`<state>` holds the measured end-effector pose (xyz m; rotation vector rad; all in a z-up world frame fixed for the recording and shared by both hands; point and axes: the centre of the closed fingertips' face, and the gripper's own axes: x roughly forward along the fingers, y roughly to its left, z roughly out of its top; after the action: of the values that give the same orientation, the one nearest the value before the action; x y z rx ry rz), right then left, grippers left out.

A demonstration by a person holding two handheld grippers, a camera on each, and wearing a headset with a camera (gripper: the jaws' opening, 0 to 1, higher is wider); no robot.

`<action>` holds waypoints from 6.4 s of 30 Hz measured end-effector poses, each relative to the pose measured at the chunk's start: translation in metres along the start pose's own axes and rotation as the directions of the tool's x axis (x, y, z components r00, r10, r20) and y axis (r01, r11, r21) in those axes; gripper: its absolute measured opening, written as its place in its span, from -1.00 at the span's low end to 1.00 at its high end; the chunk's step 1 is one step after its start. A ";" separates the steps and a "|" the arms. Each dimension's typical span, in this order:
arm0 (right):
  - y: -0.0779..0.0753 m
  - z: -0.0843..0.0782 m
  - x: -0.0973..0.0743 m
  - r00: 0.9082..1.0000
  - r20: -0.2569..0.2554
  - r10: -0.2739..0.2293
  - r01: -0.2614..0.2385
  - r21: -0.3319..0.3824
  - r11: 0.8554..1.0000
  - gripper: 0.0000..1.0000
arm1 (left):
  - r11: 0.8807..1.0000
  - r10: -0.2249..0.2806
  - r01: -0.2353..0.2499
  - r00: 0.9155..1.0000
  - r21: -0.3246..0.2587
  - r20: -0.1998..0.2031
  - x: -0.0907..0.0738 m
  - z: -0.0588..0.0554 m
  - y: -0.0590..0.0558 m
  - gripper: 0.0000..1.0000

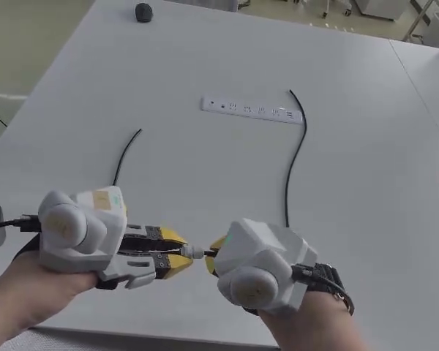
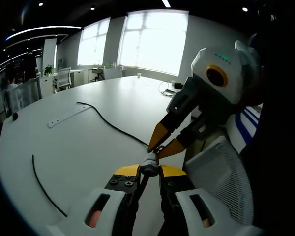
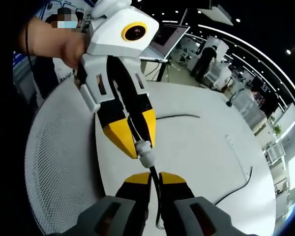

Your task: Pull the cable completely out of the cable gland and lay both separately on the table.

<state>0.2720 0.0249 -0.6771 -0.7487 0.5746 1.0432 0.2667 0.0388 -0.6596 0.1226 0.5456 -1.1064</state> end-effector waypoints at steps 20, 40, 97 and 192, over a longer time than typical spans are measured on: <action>-0.009 -0.010 0.005 1.000 0.015 0.024 -0.027 0.185 0.982 -1.00 | 1.000 0.005 -0.005 1.000 0.021 -0.003 -0.004 0.001 0.007 -0.69; -0.009 -0.048 0.002 0.999 -0.004 0.032 -0.027 0.456 0.890 -1.00 | 1.000 -0.005 0.005 1.000 0.022 0.009 -0.003 0.001 -0.003 -0.69; 0.016 0.002 0.001 0.994 0.057 0.091 -0.089 -0.030 0.996 -0.98 | 1.000 -0.003 0.004 1.000 0.025 -0.028 -0.002 -0.010 -0.009 -0.69; 0.031 0.003 -0.006 0.993 0.066 0.101 -0.097 -0.065 0.993 -1.00 | 0.999 0.013 -0.011 0.999 0.039 -0.030 -0.009 -0.014 -0.021 -0.69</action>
<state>0.2413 0.0337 -0.6798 -0.7410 0.5257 1.1792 0.2399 0.0412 -0.6640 0.1768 0.5501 -1.1053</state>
